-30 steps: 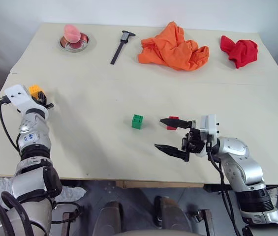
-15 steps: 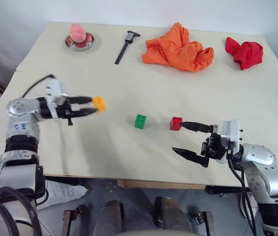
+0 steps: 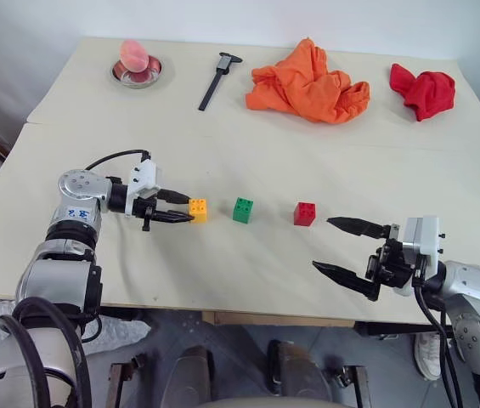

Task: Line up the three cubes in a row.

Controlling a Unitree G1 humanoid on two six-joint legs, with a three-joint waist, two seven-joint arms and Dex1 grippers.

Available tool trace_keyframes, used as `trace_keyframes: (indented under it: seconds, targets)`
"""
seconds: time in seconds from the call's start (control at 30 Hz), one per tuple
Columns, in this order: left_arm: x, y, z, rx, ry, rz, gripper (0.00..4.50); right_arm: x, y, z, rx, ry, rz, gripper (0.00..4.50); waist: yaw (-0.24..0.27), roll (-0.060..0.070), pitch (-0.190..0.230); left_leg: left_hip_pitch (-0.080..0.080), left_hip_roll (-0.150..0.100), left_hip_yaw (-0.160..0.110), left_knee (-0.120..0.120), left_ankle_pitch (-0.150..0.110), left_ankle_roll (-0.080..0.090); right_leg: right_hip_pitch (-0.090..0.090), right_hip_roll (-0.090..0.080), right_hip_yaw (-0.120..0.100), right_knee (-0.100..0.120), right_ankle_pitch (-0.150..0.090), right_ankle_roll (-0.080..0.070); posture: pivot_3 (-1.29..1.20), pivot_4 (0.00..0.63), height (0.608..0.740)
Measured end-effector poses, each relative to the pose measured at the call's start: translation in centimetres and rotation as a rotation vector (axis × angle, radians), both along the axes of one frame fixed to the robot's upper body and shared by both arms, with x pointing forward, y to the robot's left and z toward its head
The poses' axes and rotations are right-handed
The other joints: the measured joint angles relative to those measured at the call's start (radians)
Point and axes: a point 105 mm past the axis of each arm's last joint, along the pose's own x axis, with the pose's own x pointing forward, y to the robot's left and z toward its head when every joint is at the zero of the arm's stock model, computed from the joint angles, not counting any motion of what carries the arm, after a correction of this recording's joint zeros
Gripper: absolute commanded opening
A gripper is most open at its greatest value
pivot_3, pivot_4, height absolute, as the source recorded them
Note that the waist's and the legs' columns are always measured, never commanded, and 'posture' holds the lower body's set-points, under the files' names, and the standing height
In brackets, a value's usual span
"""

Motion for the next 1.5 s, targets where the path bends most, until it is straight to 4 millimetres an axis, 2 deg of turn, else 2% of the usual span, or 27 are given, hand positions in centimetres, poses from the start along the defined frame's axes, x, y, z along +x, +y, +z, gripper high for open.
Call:
trace_keyframes:
  seconds: [0.2,0.47,0.7,0.73,0.93,1.07,1.23,1.3,1.33,1.43,1.5]
  targets:
    - [0.0,0.6,0.0,0.018,0.003,0.014,1.46,-0.2,-0.3,-0.2,0.0,0.009,-0.014,4.5,-0.004,0.0,0.0,0.0,0.0,0.0,0.0,0.0,0.0,0.0,0.0,0.0,0.001,0.0,0.0,0.0,0.15,0.74]
    - [-0.1,2.5,0.5,0.06,-0.008,0.058,1.46,-0.2,-0.3,-0.1,-0.013,0.004,-0.005,4.5,-0.003,0.0,0.0,0.0,0.0,0.0,0.0,0.0,0.0,0.0,0.0,0.0,0.001,0.0,0.0,0.0,0.15,0.74]
    - [-0.1,2.6,0.6,0.074,-0.006,0.06,1.46,-0.2,-0.2,0.0,-0.015,-0.002,0.003,4.5,-0.002,0.0,0.0,0.0,0.0,0.0,0.0,0.0,0.0,0.0,0.0,0.0,0.001,0.0,0.0,0.0,0.15,0.74]
    - [-0.1,2.6,0.6,0.074,-0.004,0.061,2.17,-0.2,-0.2,0.0,-0.015,-0.001,0.005,4.5,-0.002,0.0,0.0,0.0,0.0,0.0,0.0,0.0,0.0,0.0,0.0,0.0,0.001,0.0,0.0,0.0,0.15,0.74]
    - [-0.1,2.9,0.7,0.083,-0.017,0.064,3.94,-0.1,0.0,0.0,-0.016,-0.003,0.022,4.5,-0.002,0.0,0.0,0.0,0.0,0.0,0.0,0.0,0.0,0.0,0.0,0.0,0.001,0.0,0.0,0.0,0.15,0.74]
    - [-0.4,4.8,1.8,0.039,-0.074,0.12,3.94,0.2,0.3,0.2,-0.009,-0.014,0.04,4.5,-0.01,0.0,0.0,0.0,0.001,0.0,0.0,0.0,0.0,0.0,0.0,0.0,0.001,0.0,0.0,0.0,0.15,0.74]
    - [-2.1,8.3,1.4,-0.046,-0.081,0.23,3.94,1.0,0.0,-0.1,0.025,-0.011,0.028,4.5,-0.024,0.0,0.0,0.0,0.001,0.0,0.0,0.0,0.0,0.0,0.0,0.0,0.001,0.0,0.0,0.0,0.15,0.74]
    - [-3.6,9.7,0.9,-0.103,-0.063,0.276,4.48,1.1,-0.3,0.0,0.027,-0.031,0.045,4.5,-0.03,0.0,0.0,0.001,0.002,0.0,0.0,0.0,0.0,0.0,0.0,0.0,0.001,0.0,0.0,0.0,0.15,0.74]
    - [-4.6,10.2,0.6,-0.123,-0.058,0.285,4.48,1.1,-0.5,0.0,0.022,-0.032,0.057,4.5,-0.033,0.0,0.0,0.001,0.002,0.0,0.0,0.0,0.0,0.0,0.0,0.0,0.002,0.0,0.0,0.0,0.15,0.74]
    - [-6.3,10.1,-0.1,-0.164,-0.033,0.296,4.48,1.8,-0.9,-0.1,0.027,-0.021,0.073,4.5,-0.028,0.0,0.0,0.001,0.003,0.0,0.001,0.0,0.0,0.0,0.0,0.0,0.003,0.0,0.0,0.0,0.15,0.74]
    - [-7.0,9.6,0.7,-0.227,-0.026,0.309,4.48,2.3,-0.8,0.4,0.021,-0.039,0.12,4.5,-0.022,0.0,0.0,0.001,0.003,-0.001,0.003,0.0,0.0,0.0,0.0,0.0,0.004,0.0,-0.001,0.0,0.15,0.74]
